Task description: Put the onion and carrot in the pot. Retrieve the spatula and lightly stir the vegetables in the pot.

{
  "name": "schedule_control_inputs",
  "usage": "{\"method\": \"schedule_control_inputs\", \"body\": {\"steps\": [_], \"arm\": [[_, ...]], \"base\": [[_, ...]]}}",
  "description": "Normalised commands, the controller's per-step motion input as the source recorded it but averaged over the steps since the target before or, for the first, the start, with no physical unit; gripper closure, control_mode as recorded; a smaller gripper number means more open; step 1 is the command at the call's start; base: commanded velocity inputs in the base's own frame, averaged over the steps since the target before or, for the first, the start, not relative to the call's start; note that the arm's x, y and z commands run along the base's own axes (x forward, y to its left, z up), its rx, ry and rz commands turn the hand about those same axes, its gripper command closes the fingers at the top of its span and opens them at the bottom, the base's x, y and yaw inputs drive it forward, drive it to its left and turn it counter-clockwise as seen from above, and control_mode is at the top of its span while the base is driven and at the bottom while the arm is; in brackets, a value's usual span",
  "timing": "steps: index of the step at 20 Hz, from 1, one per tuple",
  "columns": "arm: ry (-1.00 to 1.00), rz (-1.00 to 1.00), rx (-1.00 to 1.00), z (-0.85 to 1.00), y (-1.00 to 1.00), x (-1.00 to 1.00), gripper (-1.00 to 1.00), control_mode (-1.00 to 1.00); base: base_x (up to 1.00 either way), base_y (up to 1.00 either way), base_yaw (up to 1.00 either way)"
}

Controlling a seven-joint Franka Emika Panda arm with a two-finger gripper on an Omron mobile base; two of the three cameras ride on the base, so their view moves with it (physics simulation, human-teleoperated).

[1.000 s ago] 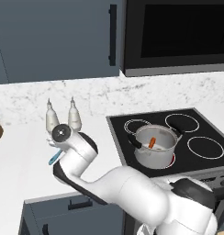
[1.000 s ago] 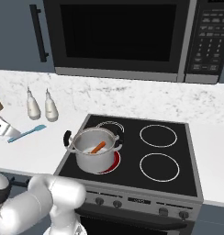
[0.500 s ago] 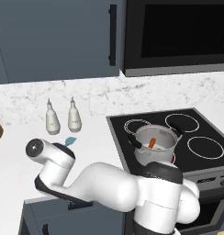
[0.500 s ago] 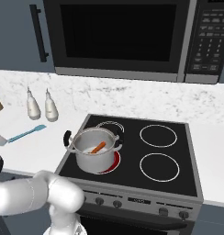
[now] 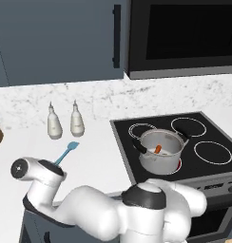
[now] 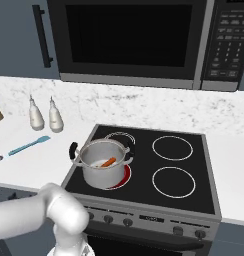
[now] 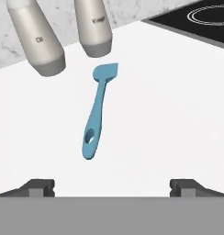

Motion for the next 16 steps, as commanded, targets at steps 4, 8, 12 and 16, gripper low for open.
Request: {"method": "schedule_control_inputs", "body": {"steps": [4, 8, 12, 16], "arm": [[-0.10, -0.02, 0.00, -0.28, 0.02, 0.27, -1.00, -1.00], [-0.10, -0.10, 0.00, -0.23, 0.00, 0.03, -1.00, -1.00], [-0.07, -0.11, 0.00, -0.18, 0.00, 0.14, -1.00, -1.00], [-0.03, -0.05, 0.00, -0.13, 0.00, 0.32, -1.00, -1.00]], "base": [[0.00, 0.00, 0.00], [0.00, 0.00, 0.00], [0.00, 0.00, 0.00], [0.00, 0.00, 0.00]]}}
